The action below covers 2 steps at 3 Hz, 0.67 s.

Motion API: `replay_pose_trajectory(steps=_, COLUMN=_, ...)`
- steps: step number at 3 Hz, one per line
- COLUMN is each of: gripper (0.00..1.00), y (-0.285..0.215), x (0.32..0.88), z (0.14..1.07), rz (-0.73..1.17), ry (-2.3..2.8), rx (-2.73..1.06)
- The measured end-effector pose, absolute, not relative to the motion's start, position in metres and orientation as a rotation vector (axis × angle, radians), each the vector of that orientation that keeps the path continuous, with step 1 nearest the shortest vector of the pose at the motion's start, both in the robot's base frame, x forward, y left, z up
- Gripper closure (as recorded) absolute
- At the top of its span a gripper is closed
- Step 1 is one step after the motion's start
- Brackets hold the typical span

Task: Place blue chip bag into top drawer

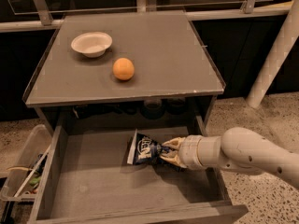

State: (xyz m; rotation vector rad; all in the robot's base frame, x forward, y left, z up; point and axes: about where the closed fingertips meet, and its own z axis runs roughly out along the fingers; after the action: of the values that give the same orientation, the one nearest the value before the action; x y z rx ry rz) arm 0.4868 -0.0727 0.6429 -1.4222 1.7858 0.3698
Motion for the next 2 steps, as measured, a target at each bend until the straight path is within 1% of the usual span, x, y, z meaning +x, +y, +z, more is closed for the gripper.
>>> replay_pose_trajectory(steps=2, gripper=0.36, y=-0.0726, x=0.4868, z=0.6429, rz=0.370, ry=1.786, rx=-1.422)
